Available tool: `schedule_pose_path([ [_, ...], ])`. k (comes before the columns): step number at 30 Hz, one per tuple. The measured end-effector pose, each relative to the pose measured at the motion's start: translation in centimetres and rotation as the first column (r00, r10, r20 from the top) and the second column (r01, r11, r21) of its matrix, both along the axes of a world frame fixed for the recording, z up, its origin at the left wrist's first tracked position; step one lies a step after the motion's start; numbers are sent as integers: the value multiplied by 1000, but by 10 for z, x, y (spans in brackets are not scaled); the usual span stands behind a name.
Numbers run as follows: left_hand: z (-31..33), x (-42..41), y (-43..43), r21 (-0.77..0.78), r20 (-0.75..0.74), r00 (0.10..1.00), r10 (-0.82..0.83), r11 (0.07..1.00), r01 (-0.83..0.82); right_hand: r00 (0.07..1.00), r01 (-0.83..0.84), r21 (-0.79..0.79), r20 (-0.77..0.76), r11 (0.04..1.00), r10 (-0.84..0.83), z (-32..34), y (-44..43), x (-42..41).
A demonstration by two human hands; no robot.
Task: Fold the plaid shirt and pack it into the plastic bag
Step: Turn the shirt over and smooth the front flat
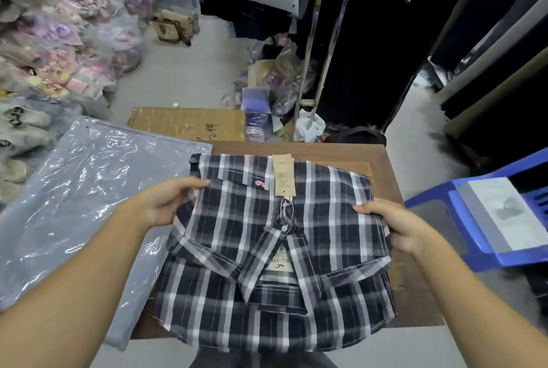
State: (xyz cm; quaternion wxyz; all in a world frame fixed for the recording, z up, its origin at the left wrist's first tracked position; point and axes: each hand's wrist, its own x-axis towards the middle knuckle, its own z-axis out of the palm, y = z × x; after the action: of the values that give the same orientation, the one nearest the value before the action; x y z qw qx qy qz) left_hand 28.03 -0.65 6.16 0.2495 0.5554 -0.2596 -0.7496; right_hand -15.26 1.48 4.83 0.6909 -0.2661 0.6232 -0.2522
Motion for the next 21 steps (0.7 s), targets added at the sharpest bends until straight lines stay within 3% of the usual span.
schedule_pose_path([
  [2,-9,11,6,56,-140,989,55,997,-48,999,24,23,24,999,-25,-8,8,-9],
  [3,-20,19,10,91,-128,991,35,996,-23,1000,-14,48,2,999,14,-14,14,-12],
  [6,-37,28,24,231,89,983,-158,964,134,960,-202,165,-161,965,228,-36,29,-19],
  [9,-35,23,21,304,188,953,-237,937,173,951,-223,158,-184,962,250,-36,27,-18],
  [14,-31,13,4,136,170,985,-30,991,7,974,-109,51,-192,993,116,-23,12,-8],
  [17,-26,-3,1,135,160,984,-76,989,54,971,-100,72,-211,992,114,-24,9,-6],
  [21,-28,-21,-21,107,9,999,-51,993,50,972,-79,115,-213,990,102,-30,-9,-13],
])
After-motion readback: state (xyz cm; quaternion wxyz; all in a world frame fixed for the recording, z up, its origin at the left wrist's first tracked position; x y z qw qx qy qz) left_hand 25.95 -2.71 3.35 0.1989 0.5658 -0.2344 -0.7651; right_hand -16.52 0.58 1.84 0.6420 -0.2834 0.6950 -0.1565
